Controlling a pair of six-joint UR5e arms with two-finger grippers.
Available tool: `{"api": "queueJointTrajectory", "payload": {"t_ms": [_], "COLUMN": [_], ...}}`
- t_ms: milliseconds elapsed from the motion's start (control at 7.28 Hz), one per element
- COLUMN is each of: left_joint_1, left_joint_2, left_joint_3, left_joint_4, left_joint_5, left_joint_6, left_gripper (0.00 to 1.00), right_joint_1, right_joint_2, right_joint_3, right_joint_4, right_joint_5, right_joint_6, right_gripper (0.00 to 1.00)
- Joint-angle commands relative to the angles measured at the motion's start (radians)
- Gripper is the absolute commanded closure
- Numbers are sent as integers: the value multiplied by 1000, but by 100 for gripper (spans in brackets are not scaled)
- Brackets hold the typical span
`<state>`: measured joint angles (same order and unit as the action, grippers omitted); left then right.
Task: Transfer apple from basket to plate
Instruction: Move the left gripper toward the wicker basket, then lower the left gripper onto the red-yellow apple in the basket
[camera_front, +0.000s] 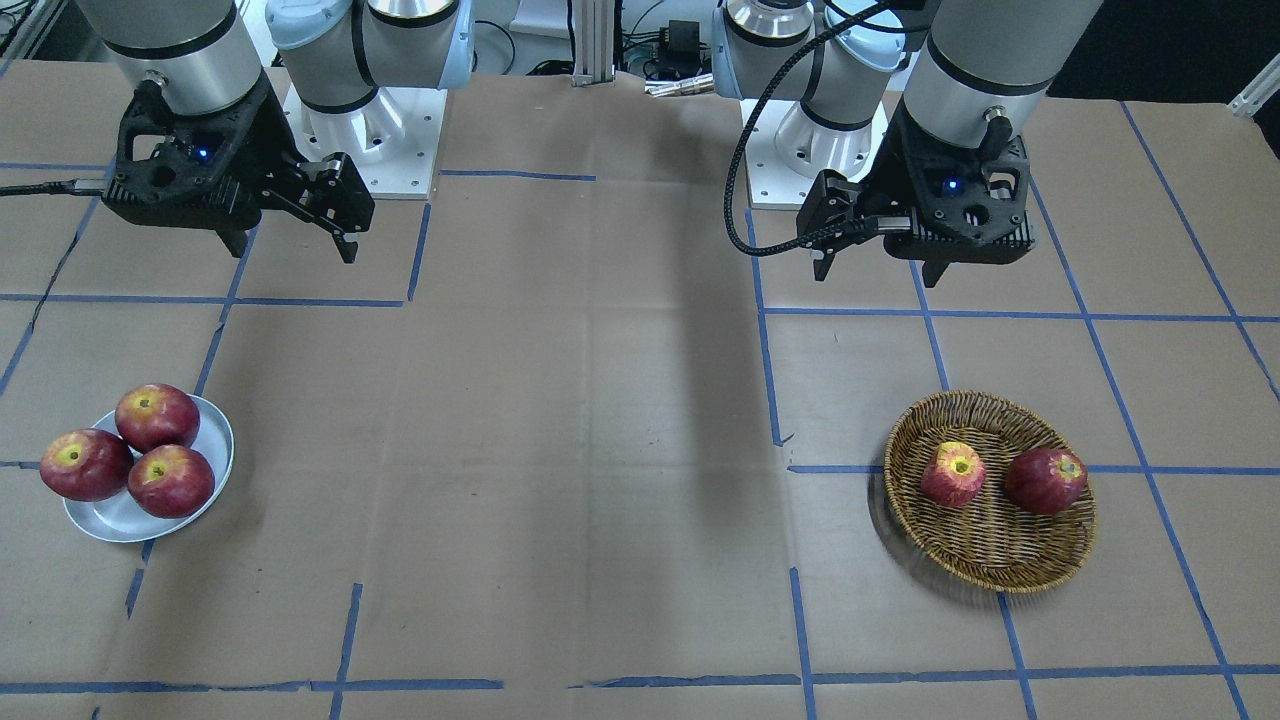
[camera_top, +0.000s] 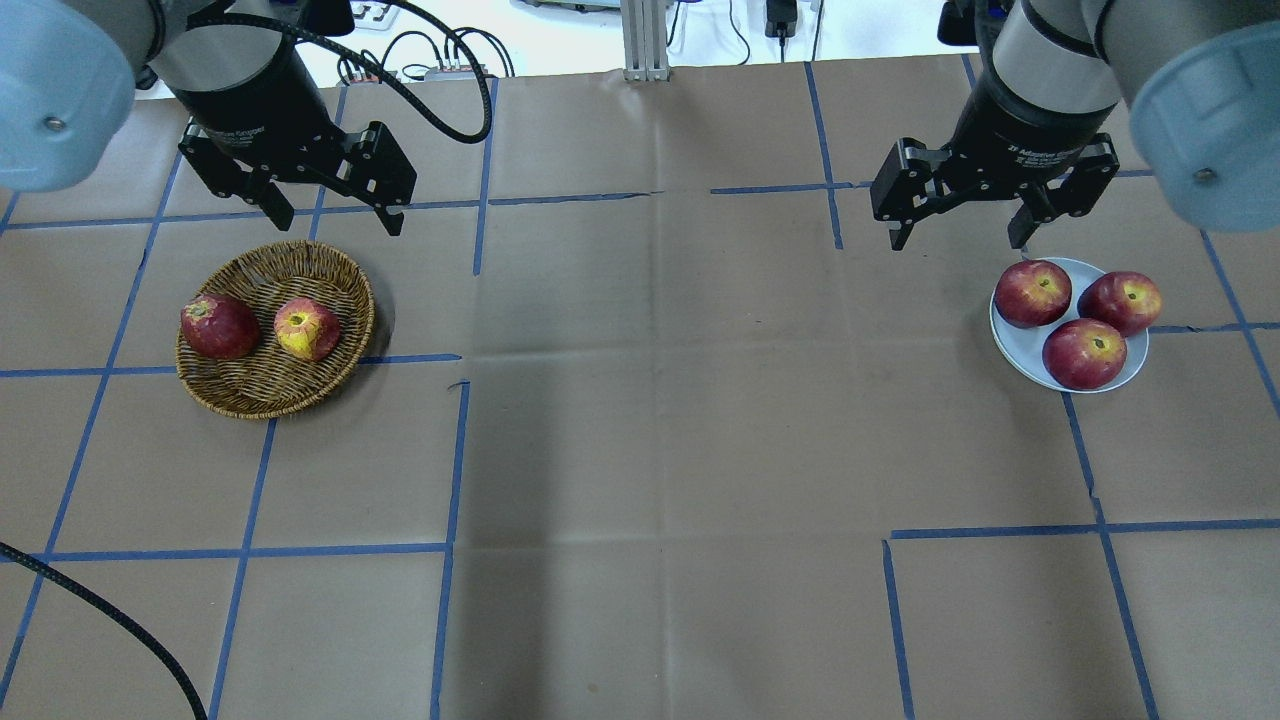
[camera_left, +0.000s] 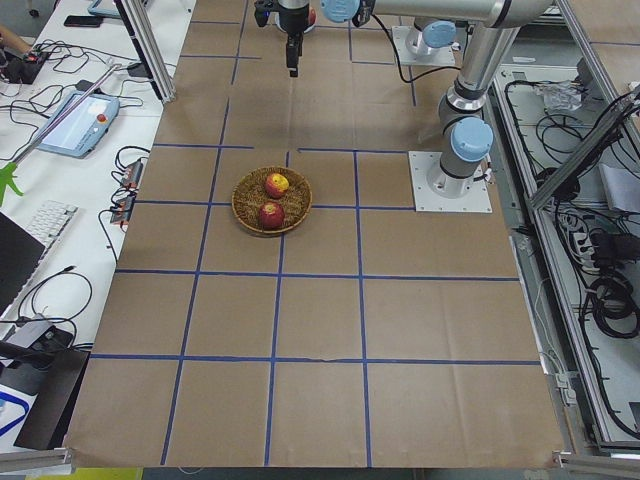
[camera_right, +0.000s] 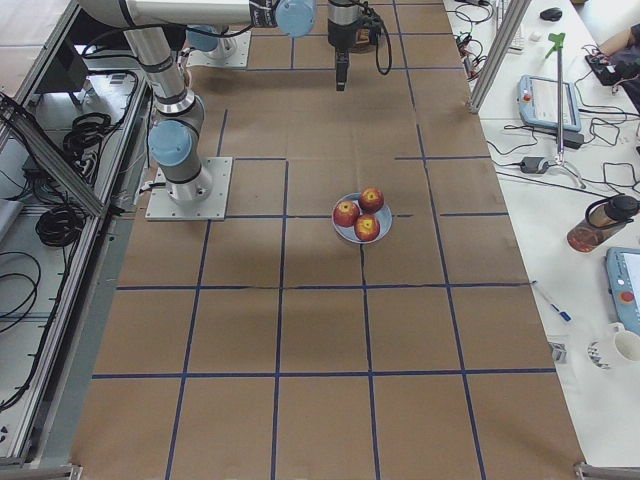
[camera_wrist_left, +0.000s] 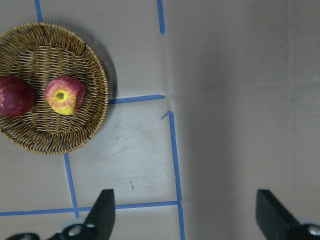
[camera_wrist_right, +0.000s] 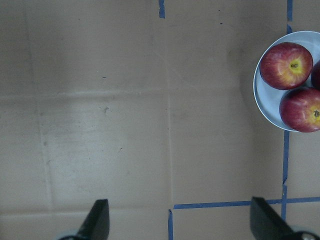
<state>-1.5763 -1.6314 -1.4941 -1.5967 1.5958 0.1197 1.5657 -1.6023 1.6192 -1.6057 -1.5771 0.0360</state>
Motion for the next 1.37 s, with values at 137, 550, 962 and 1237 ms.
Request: {"api": "queueJointTrajectory", "payload": {"t_ms": [137,550,962,1237], "left_joint_1": [122,205,286,311], "left_joint_2": [-54,-148,-252,-306], "left_joint_3": [-101,-239,-245,-249], "left_joint_4": [163,452,460,526], "left_joint_5": [-4,0,-5,-4], "left_joint_6": [246,469,564,590], "left_gripper": [2,1,2,2], "right_joint_1": [0,0,2,2], "right_joint_2": [-2,-2,-2,-2], "right_joint_3": [1,1,1,1], "right_joint_4": [1,1,1,1], "right_joint_5": [0,0,0,0], "right_joint_6": [-1,-1,-1,-1], "right_gripper": [0,0,0,0]}}
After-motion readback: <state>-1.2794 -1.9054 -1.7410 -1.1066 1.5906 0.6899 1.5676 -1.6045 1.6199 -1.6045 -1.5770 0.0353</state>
